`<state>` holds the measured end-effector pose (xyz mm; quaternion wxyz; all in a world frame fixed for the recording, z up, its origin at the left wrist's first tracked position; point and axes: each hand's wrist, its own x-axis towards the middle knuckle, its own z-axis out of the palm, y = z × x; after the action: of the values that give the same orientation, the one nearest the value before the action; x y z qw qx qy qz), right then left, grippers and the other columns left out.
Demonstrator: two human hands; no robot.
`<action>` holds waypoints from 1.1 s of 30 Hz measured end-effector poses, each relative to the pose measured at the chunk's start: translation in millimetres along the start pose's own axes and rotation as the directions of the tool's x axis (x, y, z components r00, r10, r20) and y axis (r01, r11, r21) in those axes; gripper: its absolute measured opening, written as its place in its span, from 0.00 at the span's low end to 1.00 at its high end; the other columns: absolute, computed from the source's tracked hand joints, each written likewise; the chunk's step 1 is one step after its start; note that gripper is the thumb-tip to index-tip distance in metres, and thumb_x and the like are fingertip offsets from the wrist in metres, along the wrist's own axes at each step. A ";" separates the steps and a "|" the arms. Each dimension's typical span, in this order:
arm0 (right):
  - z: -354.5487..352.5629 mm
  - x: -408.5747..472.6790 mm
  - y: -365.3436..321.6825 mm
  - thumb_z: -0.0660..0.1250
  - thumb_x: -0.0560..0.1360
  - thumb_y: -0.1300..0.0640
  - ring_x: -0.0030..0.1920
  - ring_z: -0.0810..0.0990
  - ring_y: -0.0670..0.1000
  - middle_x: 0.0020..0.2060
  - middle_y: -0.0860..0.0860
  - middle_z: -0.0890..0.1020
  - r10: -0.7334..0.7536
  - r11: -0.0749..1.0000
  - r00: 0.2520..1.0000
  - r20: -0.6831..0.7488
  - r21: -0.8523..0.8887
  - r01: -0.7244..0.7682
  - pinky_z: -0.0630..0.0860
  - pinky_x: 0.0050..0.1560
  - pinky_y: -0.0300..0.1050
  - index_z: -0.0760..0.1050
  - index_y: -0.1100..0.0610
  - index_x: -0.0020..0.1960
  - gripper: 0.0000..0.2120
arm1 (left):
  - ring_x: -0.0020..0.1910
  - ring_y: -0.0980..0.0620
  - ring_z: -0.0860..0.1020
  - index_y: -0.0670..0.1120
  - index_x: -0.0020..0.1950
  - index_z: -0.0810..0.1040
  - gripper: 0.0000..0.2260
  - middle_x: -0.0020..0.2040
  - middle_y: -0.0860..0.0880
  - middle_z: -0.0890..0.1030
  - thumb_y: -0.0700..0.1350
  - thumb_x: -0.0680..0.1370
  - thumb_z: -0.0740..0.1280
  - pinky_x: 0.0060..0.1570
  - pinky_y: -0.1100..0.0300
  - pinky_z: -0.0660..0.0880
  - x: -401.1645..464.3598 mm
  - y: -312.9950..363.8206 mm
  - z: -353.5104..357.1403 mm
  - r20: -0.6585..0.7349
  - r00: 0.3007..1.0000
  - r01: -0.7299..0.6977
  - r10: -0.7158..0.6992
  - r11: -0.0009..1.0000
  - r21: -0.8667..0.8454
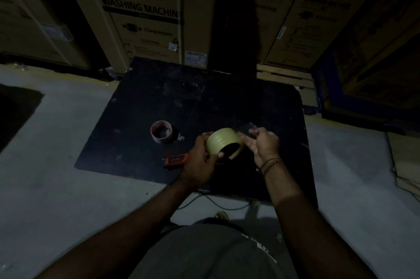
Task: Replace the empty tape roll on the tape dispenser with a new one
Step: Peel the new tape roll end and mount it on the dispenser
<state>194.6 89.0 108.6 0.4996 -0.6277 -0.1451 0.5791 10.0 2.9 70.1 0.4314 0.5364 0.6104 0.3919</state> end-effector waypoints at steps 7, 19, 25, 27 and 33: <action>-10.3 -2.1 -1.3 0.61 0.84 0.65 0.48 0.87 0.63 0.48 0.60 0.82 0.156 0.987 0.981 0.116 0.029 -0.160 0.86 0.42 0.52 0.74 0.62 0.50 0.05 | 0.62 0.47 0.81 0.43 0.75 0.65 0.26 0.66 0.46 0.79 0.50 0.82 0.71 0.59 0.46 0.82 -0.7 -4.8 -4.3 0.045 0.998 0.054 -0.051 0.997 -0.058; -13.0 1.5 23.0 0.63 0.84 0.62 0.66 0.81 0.67 0.58 0.64 0.82 0.211 0.969 0.975 0.068 -0.146 -0.200 0.80 0.58 0.60 0.76 0.64 0.58 0.06 | 0.59 0.51 0.82 0.43 0.73 0.67 0.23 0.63 0.48 0.81 0.52 0.83 0.69 0.58 0.48 0.83 0.2 -6.3 -9.4 -0.003 0.995 0.103 -0.103 0.991 -0.088; -13.7 3.4 31.8 0.65 0.83 0.63 0.61 0.82 0.65 0.60 0.67 0.82 0.202 0.965 0.979 -0.009 -0.169 -0.200 0.81 0.54 0.56 0.76 0.67 0.57 0.07 | 0.52 0.64 0.79 0.43 0.71 0.68 0.22 0.57 0.54 0.80 0.52 0.83 0.69 0.45 0.70 0.79 -5.1 -11.0 -9.6 0.005 0.991 0.137 -0.136 0.989 -0.050; -13.3 2.1 35.2 0.66 0.82 0.62 0.58 0.81 0.64 0.64 0.68 0.80 0.207 0.965 0.978 -0.036 -0.158 -0.210 0.81 0.55 0.56 0.77 0.68 0.62 0.11 | 0.52 0.62 0.80 0.43 0.71 0.68 0.21 0.56 0.56 0.79 0.51 0.83 0.69 0.46 0.69 0.79 -7.1 -12.8 -8.6 0.017 0.991 0.134 -0.134 0.990 -0.032; -13.5 -0.5 35.4 0.65 0.83 0.60 0.73 0.74 0.71 0.74 0.69 0.71 0.289 0.955 0.957 -0.031 -0.062 -0.291 0.81 0.58 0.58 0.70 0.65 0.75 0.22 | 0.52 0.63 0.78 0.42 0.70 0.68 0.19 0.55 0.57 0.78 0.50 0.84 0.67 0.43 0.76 0.75 -6.2 -11.5 -6.8 -0.009 0.989 0.146 -0.147 0.988 -0.038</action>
<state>192.2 66.1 78.4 0.3898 -0.6647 -0.0649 0.6341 0.3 -4.7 62.1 0.4652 0.4797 0.6434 0.3736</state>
